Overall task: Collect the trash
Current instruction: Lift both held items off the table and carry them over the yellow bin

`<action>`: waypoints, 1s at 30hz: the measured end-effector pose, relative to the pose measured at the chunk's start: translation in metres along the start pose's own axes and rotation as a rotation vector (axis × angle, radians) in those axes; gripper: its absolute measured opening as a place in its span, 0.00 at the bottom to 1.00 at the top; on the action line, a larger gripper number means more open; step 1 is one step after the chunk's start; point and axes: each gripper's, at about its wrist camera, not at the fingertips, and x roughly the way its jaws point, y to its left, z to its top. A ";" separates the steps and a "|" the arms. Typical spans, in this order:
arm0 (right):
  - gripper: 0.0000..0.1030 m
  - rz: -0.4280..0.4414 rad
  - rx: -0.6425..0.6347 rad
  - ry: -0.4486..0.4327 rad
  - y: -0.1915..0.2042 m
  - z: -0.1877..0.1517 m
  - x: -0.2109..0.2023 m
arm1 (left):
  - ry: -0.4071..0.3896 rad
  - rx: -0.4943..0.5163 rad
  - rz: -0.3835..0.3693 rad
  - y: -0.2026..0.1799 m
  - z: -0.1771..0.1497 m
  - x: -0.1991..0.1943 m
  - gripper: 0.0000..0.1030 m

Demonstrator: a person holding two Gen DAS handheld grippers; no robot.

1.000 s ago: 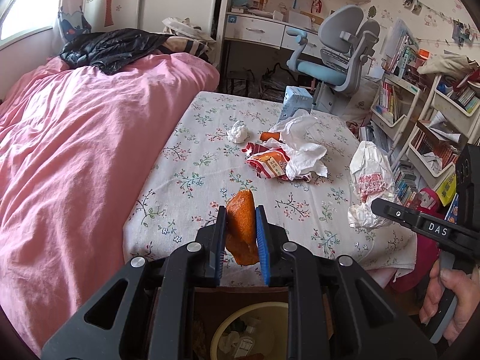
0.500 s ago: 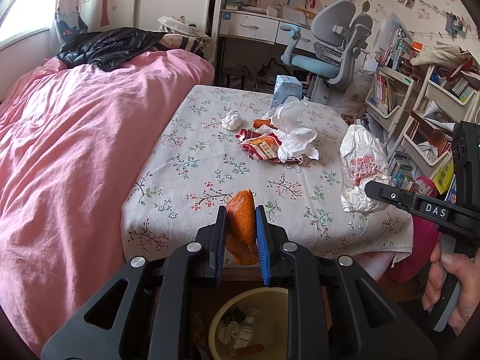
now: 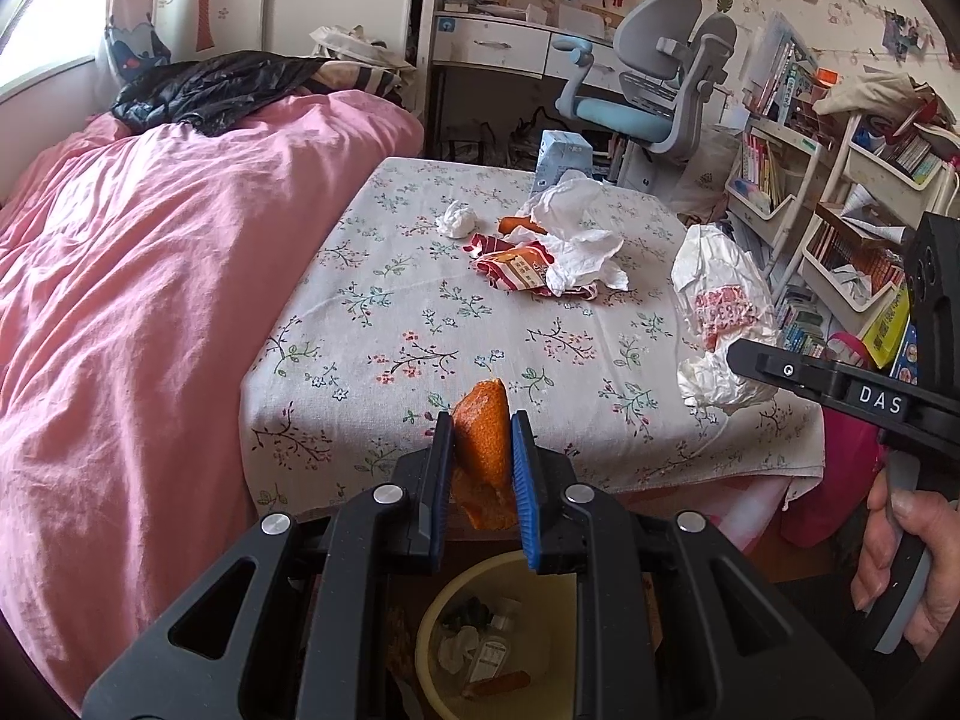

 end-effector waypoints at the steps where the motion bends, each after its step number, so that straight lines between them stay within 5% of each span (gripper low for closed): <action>1: 0.36 0.002 0.000 0.000 0.000 -0.001 -0.001 | 0.003 0.002 -0.001 -0.001 -0.002 -0.001 0.18; 30: 0.36 0.038 -0.053 0.127 0.026 -0.082 -0.005 | 0.079 -0.024 -0.015 -0.005 -0.048 -0.014 0.18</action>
